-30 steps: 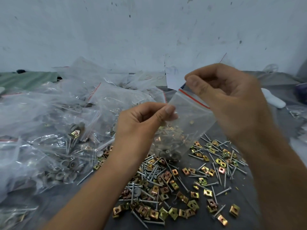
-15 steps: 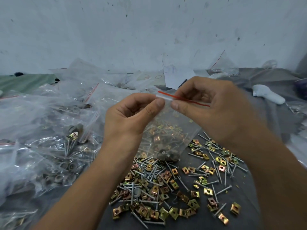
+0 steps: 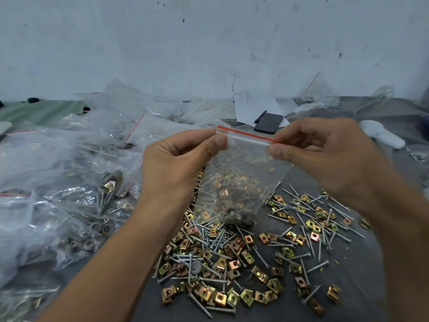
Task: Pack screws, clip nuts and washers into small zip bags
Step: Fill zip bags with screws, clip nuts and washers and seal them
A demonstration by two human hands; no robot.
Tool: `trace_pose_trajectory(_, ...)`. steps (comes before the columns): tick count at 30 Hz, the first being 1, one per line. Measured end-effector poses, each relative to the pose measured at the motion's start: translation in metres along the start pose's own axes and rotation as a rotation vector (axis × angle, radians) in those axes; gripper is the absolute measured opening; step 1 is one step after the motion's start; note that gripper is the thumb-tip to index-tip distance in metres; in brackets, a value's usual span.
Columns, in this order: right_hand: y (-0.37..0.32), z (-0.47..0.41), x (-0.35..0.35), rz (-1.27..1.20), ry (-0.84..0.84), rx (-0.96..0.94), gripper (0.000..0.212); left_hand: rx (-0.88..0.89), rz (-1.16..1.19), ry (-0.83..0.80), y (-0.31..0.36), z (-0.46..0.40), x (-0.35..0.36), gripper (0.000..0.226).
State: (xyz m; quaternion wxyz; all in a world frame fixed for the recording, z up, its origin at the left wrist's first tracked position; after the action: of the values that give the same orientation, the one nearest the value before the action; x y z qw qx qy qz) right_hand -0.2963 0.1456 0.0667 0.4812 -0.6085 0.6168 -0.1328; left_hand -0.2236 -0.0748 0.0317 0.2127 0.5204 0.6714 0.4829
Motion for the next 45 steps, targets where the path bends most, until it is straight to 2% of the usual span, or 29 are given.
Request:
trace_pose_trajectory(5, -0.004, -0.001, -0.002, -0.027, 0.052, -0.012, 0.011, 0.009, -0.013, -0.009, 0.006, 0.0, 0.001, 0.022)
trace_pose_trajectory(13, -0.01, 0.0, -0.008, 0.158, 0.128, -0.11, 0.011, 0.031, -0.158, -0.017, 0.01, 0.001, -0.002, 0.014)
trace_pose_trajectory(18, -0.012, 0.001, -0.008, 0.166, 0.154, -0.13, 0.01, 0.044, -0.165, -0.002, 0.01, 0.0, -0.001, 0.007)
trace_pose_trajectory(24, -0.014, -0.001, -0.002, 0.164, 0.141, -0.109, 0.012, 0.061, -0.144, 0.019, 0.007, -0.002, -0.001, 0.004)
trace_pose_trajectory(27, -0.018, -0.002, 0.009, 0.173, 0.073, -0.085, 0.011, 0.069, -0.161, -0.019, 0.006, -0.002, -0.001, 0.004)
trace_pose_trajectory(33, -0.031, -0.003, 0.023, 0.287, 0.036, -0.15, 0.008, 0.073, -0.17, -0.085, 0.004, -0.001, -0.001, 0.012)
trace_pose_trajectory(45, -0.035, 0.001, 0.027, 0.265, 0.026, -0.198, 0.009, 0.065, -0.117, -0.162, 0.001, -0.001, 0.003, 0.005)
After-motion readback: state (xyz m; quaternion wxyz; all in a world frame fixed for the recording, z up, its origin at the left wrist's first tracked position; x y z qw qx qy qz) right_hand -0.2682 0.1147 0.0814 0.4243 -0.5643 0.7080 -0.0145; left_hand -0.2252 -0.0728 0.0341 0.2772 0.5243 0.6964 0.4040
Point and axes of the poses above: each hand's wrist, its own z-axis away from the middle knuckle, its own x-axis out of the palm, y = z × x, the point moved 4 cm from there along -z, towards the middle knuckle
